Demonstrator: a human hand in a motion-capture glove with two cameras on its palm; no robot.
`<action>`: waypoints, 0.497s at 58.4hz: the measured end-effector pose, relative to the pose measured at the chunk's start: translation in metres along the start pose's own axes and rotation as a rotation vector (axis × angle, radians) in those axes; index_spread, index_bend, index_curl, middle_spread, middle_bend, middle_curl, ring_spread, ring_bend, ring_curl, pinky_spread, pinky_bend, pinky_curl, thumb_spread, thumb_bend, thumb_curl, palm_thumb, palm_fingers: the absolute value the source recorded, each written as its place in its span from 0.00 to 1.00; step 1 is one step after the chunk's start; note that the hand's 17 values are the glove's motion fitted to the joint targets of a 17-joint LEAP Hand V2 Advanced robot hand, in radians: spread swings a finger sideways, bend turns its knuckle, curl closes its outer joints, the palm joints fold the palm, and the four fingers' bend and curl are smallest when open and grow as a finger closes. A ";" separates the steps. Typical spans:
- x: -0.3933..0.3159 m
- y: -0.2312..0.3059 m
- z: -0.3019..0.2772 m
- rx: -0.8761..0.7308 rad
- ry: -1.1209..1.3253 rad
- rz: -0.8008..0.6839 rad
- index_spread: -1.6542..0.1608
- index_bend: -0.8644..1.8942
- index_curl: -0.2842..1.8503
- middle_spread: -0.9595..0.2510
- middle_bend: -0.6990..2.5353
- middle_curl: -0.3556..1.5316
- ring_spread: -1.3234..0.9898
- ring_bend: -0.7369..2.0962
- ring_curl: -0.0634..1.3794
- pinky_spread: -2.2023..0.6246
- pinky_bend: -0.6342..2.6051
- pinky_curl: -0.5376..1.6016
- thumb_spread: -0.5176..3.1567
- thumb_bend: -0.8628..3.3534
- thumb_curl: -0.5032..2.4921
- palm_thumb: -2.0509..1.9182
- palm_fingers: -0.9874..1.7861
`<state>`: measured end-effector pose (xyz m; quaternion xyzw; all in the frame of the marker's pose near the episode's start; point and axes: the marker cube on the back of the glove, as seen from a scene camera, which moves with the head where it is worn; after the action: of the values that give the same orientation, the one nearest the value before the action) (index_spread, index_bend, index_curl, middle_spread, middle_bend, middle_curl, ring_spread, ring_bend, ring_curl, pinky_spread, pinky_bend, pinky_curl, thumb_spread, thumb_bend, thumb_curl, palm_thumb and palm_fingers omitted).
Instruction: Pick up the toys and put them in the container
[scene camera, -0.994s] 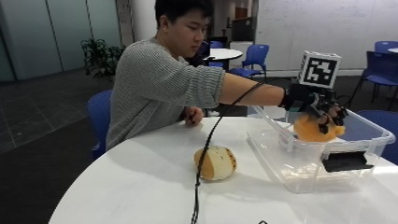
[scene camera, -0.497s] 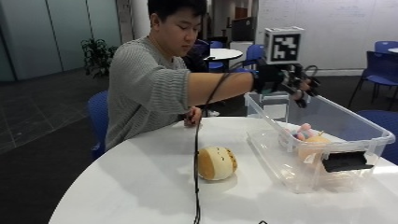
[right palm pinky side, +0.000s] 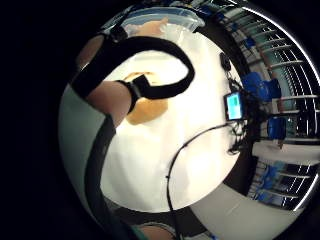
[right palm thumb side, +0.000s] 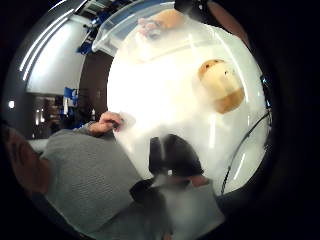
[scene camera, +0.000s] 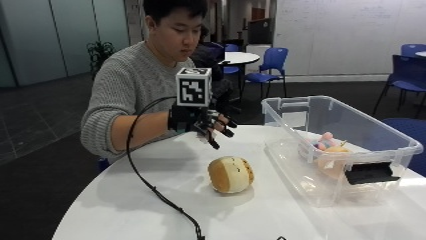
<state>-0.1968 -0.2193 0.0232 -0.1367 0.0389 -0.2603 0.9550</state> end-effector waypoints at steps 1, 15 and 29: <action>0.002 -0.004 0.005 -0.003 -0.011 0.018 0.69 0.38 0.31 0.61 0.27 0.40 0.49 0.50 0.27 0.76 0.61 0.41 0.49 0.20 0.29 0.54 0.38; 0.031 -0.048 0.096 -0.233 -0.037 0.113 0.70 0.37 0.31 0.63 0.26 0.38 0.50 0.46 0.25 0.77 0.62 0.41 0.49 0.20 0.28 0.54 0.33; 0.038 -0.065 0.123 -0.040 -0.044 0.167 0.70 0.36 0.28 0.63 0.31 0.40 0.48 0.54 0.27 0.74 0.60 0.40 0.52 0.23 0.30 0.60 0.44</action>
<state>-0.1776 -0.2624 0.1595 -0.1578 0.0342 -0.1756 0.9711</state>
